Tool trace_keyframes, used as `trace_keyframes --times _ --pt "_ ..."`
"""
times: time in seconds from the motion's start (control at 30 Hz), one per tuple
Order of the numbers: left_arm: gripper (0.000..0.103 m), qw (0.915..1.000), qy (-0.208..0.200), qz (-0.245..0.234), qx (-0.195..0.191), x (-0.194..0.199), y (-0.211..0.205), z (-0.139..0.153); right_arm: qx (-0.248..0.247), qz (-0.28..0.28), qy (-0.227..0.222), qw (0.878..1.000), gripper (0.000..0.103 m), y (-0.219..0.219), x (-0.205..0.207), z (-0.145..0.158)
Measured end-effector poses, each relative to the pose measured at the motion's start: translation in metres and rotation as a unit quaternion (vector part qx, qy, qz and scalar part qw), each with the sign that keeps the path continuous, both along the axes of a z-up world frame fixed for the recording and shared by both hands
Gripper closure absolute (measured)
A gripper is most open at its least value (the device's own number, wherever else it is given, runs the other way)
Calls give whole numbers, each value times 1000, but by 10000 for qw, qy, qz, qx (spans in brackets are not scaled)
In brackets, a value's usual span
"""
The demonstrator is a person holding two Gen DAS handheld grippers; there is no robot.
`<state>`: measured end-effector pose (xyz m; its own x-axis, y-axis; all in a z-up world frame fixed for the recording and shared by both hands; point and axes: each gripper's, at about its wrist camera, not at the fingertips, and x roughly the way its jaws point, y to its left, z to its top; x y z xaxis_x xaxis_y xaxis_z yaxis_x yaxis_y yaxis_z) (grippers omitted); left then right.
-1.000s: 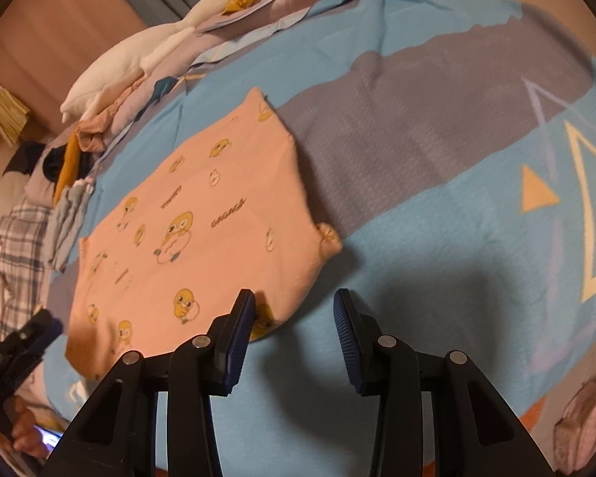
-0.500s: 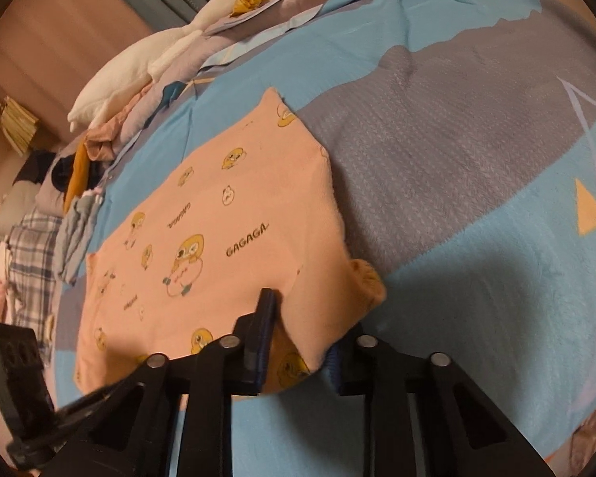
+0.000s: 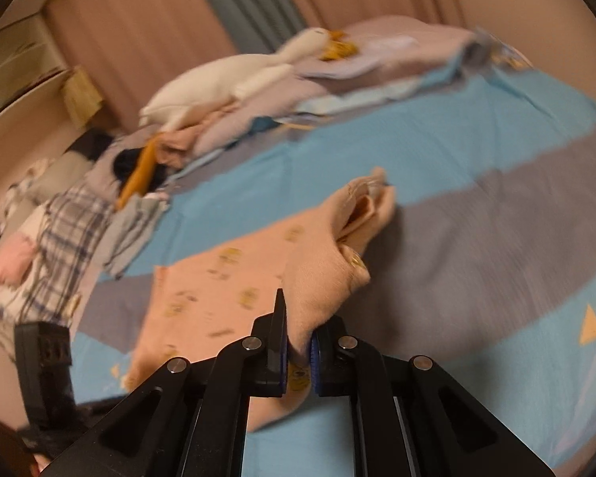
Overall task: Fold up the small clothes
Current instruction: 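Grasp the edge with the right gripper and fold it over the body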
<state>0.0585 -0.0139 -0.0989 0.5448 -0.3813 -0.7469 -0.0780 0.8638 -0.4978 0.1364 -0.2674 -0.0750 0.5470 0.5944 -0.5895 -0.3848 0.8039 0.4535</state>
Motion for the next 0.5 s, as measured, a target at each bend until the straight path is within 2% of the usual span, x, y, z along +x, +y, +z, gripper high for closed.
trace_keyframes --times 0.17,0.3,0.5 --pt "69 9972 -310 681 70 -23 50 21 -148 601 -297 9976 94 39 -8 11" --pt "68 9929 -317 1148 22 -38 80 22 -295 1073 -390 9930 94 66 -16 9" --pt "68 9907 -137 1346 -126 -40 95 13 -505 1691 -280 9839 94 97 -33 -3"
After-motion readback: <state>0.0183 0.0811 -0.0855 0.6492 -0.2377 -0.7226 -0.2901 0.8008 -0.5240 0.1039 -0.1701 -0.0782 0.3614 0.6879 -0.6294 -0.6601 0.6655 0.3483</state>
